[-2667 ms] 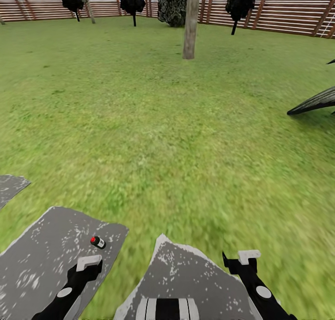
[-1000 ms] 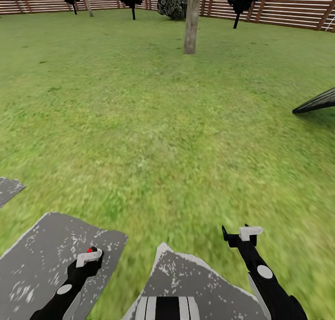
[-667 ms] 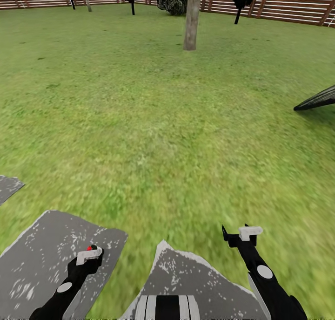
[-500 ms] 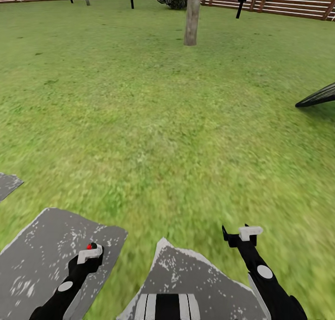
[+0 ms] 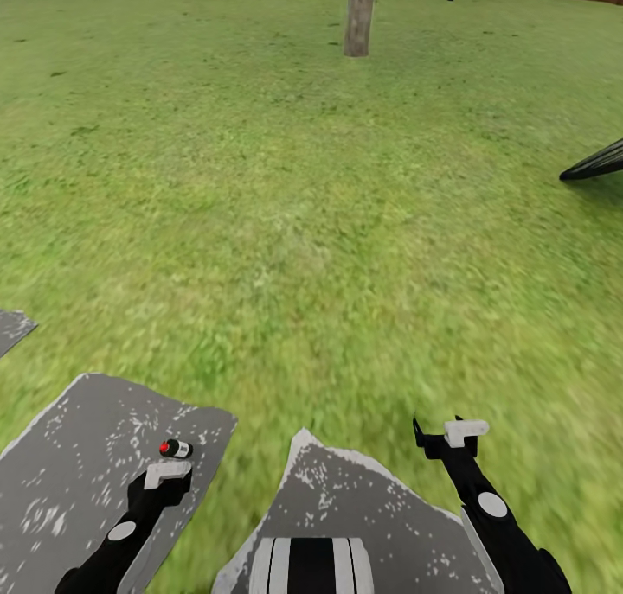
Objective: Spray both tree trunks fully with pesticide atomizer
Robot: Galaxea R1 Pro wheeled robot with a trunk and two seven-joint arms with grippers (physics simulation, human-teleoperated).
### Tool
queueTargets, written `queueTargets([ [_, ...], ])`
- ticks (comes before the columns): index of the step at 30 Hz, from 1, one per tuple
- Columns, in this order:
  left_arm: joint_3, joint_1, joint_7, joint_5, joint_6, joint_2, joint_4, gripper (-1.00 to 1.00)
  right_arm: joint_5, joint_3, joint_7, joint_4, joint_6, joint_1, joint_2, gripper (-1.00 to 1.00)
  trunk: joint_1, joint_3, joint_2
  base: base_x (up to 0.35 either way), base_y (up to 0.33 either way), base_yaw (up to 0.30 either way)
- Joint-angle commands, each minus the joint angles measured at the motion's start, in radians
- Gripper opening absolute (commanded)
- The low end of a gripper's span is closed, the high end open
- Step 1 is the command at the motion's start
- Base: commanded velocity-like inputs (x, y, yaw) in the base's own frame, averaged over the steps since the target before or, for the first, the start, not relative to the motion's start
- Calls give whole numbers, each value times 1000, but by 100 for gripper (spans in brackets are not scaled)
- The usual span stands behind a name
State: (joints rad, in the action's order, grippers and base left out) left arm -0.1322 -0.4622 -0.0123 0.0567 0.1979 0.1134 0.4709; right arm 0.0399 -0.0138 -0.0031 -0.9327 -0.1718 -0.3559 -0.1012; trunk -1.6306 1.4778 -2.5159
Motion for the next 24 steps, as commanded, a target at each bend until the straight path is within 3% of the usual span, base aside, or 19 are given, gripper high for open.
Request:
queueTargets([
  [1, 0, 0, 0, 0, 0, 0, 0, 100, 0, 0, 0, 0, 0, 0, 0, 100, 0, 0, 0, 0, 0, 0],
  [24, -2, 0, -2, -2, 2, -6, 1, 100, 0, 0, 0, 0, 0, 0, 0, 100, 0, 0, 0, 50, 20, 0],
])
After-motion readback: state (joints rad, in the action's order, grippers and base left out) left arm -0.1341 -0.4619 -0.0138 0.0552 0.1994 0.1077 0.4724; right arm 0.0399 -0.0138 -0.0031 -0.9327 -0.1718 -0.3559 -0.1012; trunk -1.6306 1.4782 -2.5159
